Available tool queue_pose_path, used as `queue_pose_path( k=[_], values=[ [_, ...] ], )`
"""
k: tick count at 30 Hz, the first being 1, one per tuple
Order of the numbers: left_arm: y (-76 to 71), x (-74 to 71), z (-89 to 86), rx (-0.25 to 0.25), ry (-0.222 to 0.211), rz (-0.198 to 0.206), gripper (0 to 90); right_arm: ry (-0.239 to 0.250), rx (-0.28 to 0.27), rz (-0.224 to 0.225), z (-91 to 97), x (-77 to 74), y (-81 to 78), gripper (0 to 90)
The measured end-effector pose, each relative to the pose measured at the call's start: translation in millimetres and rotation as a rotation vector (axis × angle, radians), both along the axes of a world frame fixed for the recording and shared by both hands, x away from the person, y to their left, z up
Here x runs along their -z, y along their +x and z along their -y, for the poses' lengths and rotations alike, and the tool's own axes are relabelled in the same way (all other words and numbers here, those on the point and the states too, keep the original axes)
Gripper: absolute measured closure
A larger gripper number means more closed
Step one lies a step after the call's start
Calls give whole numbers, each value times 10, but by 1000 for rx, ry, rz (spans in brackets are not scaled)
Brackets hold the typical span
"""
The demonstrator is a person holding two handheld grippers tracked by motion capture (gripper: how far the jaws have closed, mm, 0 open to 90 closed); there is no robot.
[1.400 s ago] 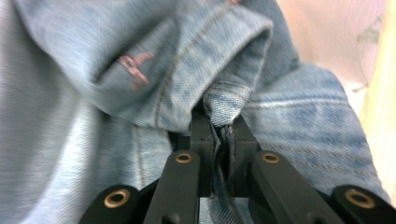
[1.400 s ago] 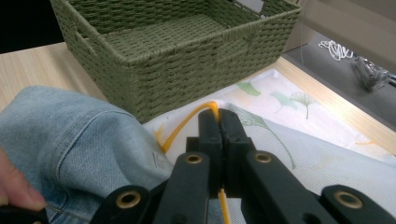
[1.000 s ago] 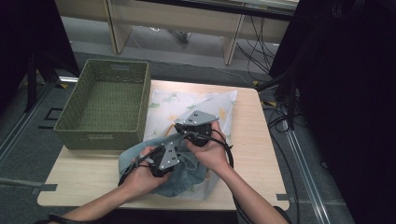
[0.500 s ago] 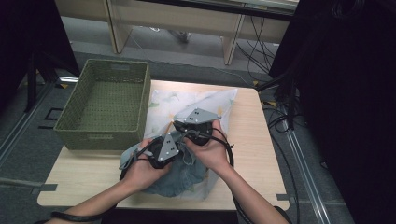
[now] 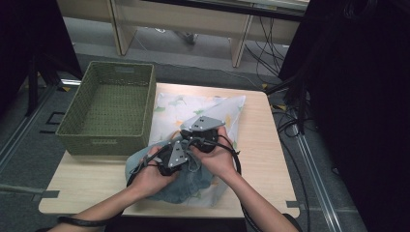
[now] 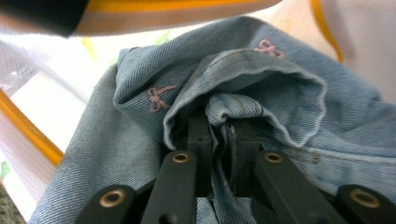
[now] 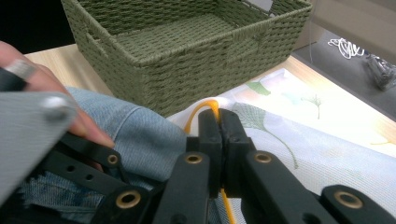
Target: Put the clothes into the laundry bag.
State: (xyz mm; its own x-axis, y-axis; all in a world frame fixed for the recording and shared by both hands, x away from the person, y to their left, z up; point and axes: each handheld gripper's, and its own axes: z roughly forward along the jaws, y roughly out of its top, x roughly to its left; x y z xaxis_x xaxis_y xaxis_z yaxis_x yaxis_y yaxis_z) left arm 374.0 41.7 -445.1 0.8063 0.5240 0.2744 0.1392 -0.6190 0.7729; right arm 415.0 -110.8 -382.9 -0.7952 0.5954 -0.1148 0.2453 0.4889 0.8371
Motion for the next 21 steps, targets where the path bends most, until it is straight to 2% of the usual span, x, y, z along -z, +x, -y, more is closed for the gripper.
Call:
queue_pose_path(
  k=[1,5,7,10,13,15,17,19,21],
  values=[
    [-8,-22,-14,6,1,4,757,-2,-1,5,4,-1,7,900],
    [-100,-127,-95,39,-12,8,518,-1,3,6,31,-2,31,900],
    [-163,-186,-169,35,-46,8,453,-1,10,8,45,-2,42,900],
    [-241,-298,-327,4,-99,19,407,0,18,4,55,-3,48,900],
    [-272,-391,-490,-44,-124,54,389,1,20,5,54,-8,53,900],
    [-274,-424,-608,-69,-143,52,388,4,21,2,53,-11,54,900],
    [-255,-434,-740,-108,-134,66,385,4,20,6,53,-13,61,900],
    [-232,-430,-883,-132,-96,66,377,2,18,11,53,-16,66,900],
    [-203,-424,-1001,-128,-109,28,376,-1,14,15,55,-21,70,900]
  ],
)
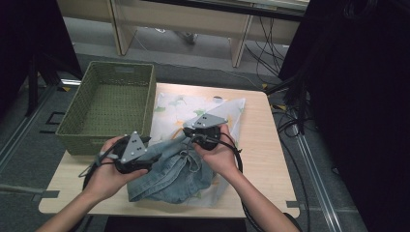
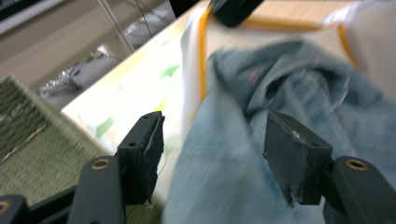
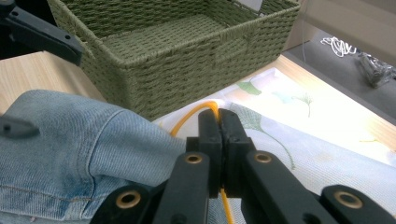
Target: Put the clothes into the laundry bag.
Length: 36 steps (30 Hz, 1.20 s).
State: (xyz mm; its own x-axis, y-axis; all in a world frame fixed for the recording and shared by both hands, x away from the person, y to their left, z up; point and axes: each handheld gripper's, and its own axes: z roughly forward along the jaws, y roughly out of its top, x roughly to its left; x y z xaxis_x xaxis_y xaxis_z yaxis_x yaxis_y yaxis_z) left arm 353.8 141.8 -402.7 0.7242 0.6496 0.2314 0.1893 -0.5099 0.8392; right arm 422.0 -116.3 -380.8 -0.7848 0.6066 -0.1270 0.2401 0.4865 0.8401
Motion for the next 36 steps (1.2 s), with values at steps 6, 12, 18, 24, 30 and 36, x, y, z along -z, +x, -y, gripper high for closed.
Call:
queue_pose_path(
  k=[6,12,18,24,30,36],
  values=[
    [115,185,-92,-16,15,-97,398,5,-2,3,-20,-26,-2,900],
    [165,342,12,-21,126,-141,552,5,-11,7,-34,-34,-4,900],
    [169,395,18,-39,124,-202,824,3,-14,9,-43,-24,-8,900],
    [41,211,50,-69,-4,-202,882,8,4,-9,-64,-15,-22,900],
    [-115,19,194,-26,-79,-181,882,4,-9,16,-76,-20,-8,900],
    [-139,-28,361,14,-84,-151,882,12,-19,13,-102,-38,-33,900]
  ],
)
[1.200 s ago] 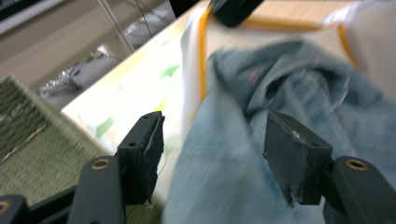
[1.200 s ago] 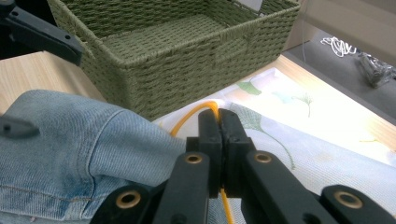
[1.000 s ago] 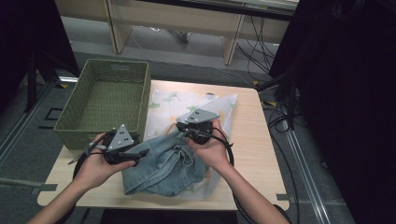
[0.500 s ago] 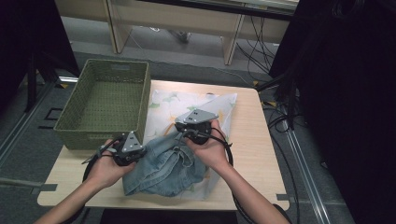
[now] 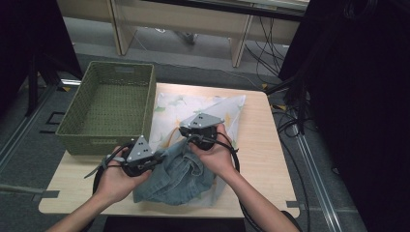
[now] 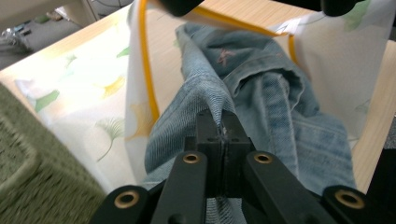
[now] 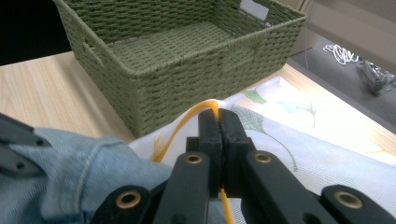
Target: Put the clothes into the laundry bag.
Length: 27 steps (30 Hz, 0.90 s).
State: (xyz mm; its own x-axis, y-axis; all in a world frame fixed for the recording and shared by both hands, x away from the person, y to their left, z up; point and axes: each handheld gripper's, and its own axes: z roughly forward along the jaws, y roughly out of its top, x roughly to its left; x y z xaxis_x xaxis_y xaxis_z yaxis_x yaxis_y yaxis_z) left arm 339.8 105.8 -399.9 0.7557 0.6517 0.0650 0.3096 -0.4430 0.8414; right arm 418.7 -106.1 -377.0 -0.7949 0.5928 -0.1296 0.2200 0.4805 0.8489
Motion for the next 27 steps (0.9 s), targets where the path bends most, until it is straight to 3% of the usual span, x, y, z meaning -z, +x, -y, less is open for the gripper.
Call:
queue_pose_path(
  k=[6,12,13,17,21,24,27],
  values=[
    [28,-38,154,30,14,30,881,7,-6,2,-29,-36,-41,900],
    [69,-18,313,57,63,75,880,7,-18,12,-34,-40,-42,900],
    [71,10,346,71,52,47,880,8,-18,11,-33,-44,-45,900],
    [147,125,435,79,57,1,878,12,-25,14,-40,-54,-55,900],
    [267,263,480,58,102,-7,875,10,-28,9,-43,-46,-59,900],
    [336,365,478,42,107,-25,872,14,-22,-3,-39,-43,-60,900],
    [352,442,480,39,137,-13,867,11,-27,3,-27,-40,-46,900]
  ],
)
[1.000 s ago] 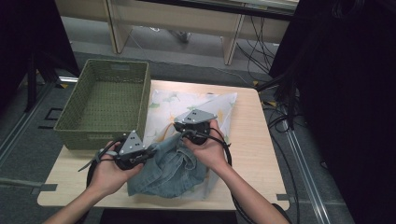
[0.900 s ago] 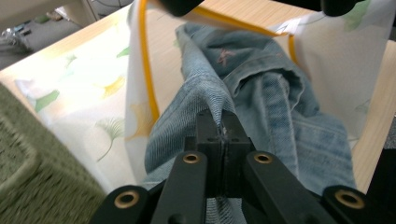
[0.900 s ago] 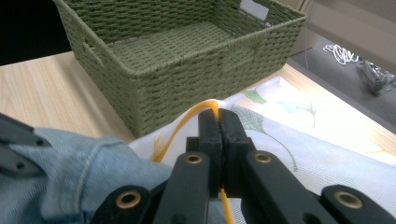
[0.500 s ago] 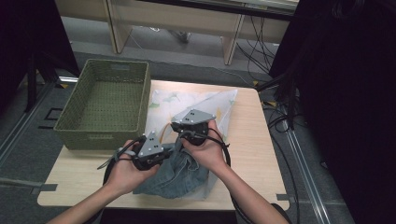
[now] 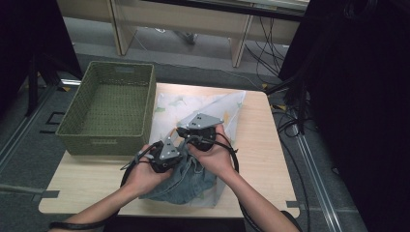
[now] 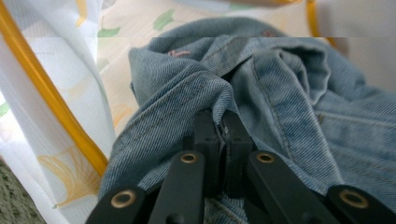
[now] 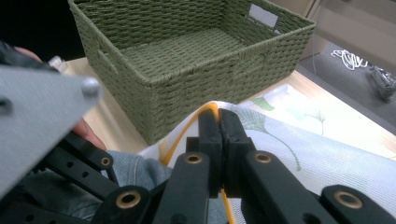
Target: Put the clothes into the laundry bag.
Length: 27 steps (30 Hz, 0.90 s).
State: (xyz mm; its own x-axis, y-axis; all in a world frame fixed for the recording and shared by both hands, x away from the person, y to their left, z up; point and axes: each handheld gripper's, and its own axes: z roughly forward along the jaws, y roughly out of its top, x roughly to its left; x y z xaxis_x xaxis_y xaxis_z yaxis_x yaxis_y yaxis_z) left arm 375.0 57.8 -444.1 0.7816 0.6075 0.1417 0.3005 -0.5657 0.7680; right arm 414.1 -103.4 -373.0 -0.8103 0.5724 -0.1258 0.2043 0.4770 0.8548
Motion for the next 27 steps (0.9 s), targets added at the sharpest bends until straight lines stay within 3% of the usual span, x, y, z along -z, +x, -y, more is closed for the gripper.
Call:
queue_pose_path(
  k=[7,11,15,20,22,27],
  values=[
    [-2,49,-8,8,23,-6,821,-3,2,-16,-8,38,11,900],
    [-83,-44,-79,21,11,2,602,-5,4,-18,-1,48,20,900],
    [-228,-157,-239,-19,-58,-6,426,-1,12,-16,20,38,34,900],
    [-341,-183,-518,-57,-104,5,360,-2,26,-20,42,41,57,900],
    [-367,-160,-622,-65,-103,9,356,0,30,-25,45,40,56,900],
    [-376,-57,-792,-69,-161,-96,367,1,27,-19,44,30,67,900]
  ],
)
